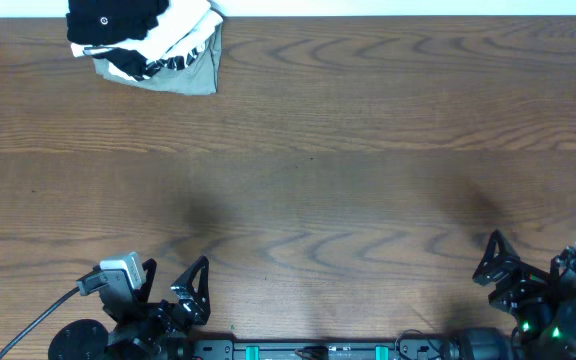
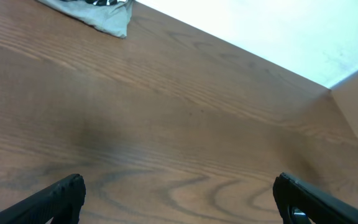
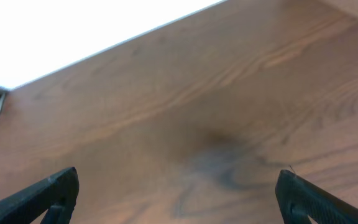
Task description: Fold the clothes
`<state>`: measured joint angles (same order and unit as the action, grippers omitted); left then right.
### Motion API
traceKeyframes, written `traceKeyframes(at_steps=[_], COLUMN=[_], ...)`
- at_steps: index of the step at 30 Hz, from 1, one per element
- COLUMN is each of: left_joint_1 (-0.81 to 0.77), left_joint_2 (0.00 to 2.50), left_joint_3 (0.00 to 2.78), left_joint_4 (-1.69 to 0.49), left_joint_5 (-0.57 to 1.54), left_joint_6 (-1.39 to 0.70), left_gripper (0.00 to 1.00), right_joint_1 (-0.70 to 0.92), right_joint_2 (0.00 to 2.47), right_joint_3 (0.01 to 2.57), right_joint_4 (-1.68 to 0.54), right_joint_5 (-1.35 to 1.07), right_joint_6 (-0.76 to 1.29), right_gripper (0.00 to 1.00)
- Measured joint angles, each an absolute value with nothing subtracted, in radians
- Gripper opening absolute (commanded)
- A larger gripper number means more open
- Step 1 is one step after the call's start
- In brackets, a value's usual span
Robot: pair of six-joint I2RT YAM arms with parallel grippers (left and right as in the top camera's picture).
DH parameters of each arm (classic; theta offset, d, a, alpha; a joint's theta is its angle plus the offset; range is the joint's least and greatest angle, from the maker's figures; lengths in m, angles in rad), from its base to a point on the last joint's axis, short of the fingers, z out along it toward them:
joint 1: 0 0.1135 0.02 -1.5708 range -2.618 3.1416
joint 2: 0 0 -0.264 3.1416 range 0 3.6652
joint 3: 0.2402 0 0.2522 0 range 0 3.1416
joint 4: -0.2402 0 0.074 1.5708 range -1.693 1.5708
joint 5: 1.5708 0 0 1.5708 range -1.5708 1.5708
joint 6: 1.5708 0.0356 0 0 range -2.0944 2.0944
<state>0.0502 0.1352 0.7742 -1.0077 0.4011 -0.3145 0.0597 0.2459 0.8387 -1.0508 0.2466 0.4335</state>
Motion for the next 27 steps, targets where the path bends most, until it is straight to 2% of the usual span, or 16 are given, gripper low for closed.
traceKeyframes(at_steps=[12,27], left_joint_1=[0.051,0.05], left_joint_2=[0.135,0.135], left_joint_3=[0.774,0.774], left_joint_4=[-1.007,-1.007], left_joint_5=[0.401,0.401], left_joint_6=[-0.315,-0.315], left_gripper=[0.98,0.98], right_joint_1=[0.044,0.044], right_joint_2=[0.032,0.012], right_joint_3=[0.515,0.178], right_joint_4=[-0.612,0.06], right_joint_5=[0.188,0.089], right_joint_6=[0.368,0.299], right_gripper=[0.99,0.99])
